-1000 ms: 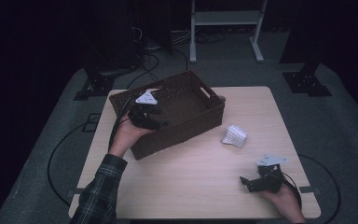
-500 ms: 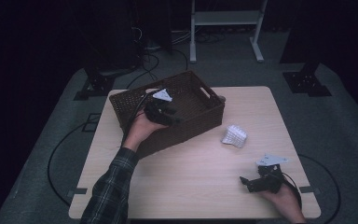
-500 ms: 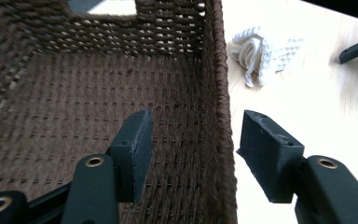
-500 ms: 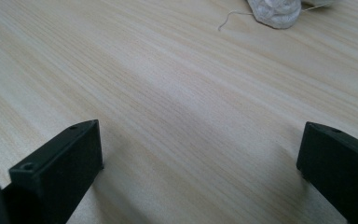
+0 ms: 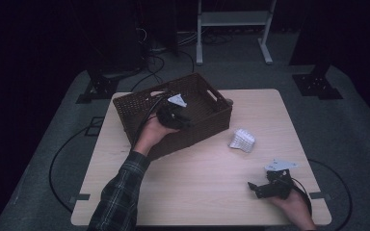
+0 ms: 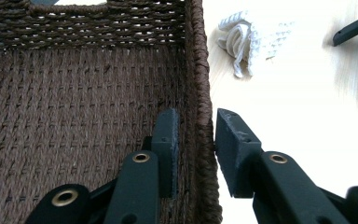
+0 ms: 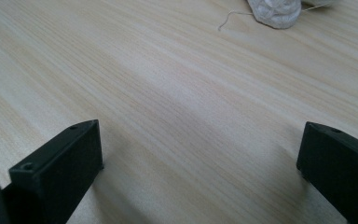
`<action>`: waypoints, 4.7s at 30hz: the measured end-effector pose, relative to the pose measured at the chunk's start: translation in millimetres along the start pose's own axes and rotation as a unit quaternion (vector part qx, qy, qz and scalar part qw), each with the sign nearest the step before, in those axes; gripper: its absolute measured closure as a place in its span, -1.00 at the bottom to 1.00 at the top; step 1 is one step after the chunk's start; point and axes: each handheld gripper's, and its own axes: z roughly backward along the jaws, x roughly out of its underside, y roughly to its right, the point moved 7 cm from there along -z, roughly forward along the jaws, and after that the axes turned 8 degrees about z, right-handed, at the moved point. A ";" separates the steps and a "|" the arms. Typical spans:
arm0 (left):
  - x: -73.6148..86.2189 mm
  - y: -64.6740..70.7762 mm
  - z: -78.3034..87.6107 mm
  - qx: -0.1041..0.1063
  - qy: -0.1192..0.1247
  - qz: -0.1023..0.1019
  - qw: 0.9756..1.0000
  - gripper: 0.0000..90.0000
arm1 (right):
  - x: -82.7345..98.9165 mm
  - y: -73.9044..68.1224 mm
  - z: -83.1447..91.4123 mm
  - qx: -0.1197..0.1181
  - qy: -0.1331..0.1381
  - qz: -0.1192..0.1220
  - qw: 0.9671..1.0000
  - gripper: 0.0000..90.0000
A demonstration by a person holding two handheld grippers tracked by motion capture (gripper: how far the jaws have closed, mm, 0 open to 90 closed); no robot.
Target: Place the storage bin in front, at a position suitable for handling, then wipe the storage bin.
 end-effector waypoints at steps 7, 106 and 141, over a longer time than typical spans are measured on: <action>0.3 3.8 -2.8 0.001 -0.015 -0.001 1.000 0.81 | 0.0 0.0 0.0 0.000 0.000 0.000 1.000 -1.00; 90.9 65.2 101.8 -0.029 0.036 0.055 0.997 -0.74 | 0.0 0.0 0.0 0.000 0.000 0.000 1.000 -1.00; 216.1 48.4 171.4 -0.146 0.090 0.132 0.976 -1.00 | 0.0 -0.1 0.1 0.000 0.000 0.000 1.000 -1.00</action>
